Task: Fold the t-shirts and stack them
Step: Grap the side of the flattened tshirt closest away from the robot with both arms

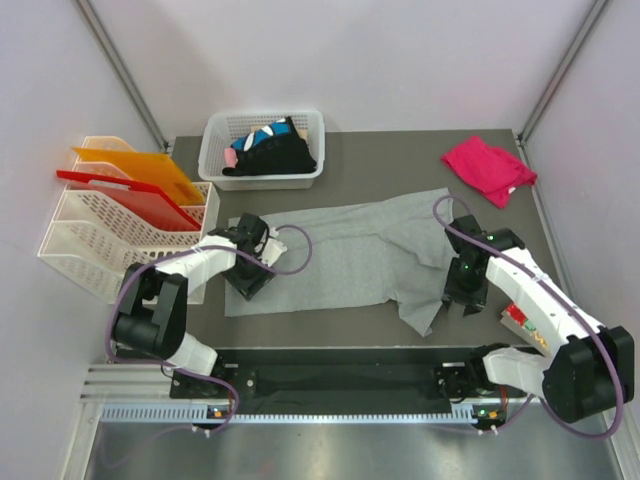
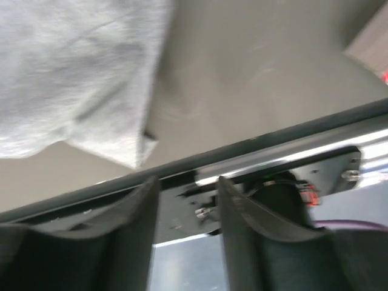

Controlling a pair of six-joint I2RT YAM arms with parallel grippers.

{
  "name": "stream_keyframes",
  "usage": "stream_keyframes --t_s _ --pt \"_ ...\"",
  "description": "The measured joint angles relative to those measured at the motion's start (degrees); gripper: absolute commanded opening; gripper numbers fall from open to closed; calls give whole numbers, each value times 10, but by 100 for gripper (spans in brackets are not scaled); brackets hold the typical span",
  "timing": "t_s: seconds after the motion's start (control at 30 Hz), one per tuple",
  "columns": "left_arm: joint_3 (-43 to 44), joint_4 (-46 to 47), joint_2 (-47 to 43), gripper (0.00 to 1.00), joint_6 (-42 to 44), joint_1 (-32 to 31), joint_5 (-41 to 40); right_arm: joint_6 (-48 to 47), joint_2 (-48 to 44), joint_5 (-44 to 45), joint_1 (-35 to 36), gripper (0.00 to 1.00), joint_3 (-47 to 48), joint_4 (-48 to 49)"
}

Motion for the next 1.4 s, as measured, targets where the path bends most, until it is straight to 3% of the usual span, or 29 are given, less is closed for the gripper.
stream_keyframes --t_s 0.1,0.4,0.73,0.93,1.03,1.07,1.13,1.4 --pt "0 5 -2 63 5 2 -4 7 -1 -31 9 57 4 17" --pt "0 18 -3 63 8 7 -9 36 -2 -99 85 55 -28 71" --pt "3 28 -3 63 10 8 -15 54 25 -90 108 52 -77 123" --pt "4 31 -3 63 11 8 -18 54 74 -67 109 41 -80 170" --pt "5 31 -3 63 11 9 -20 54 97 -58 109 26 -84 201" --pt "5 31 -3 63 11 9 -20 53 104 -56 109 13 -86 208" --pt "5 31 -3 63 12 9 -21 54 116 -53 109 1 -93 220" --pt "5 31 -3 63 15 10 -21 69 91 -25 109 0 -82 167"
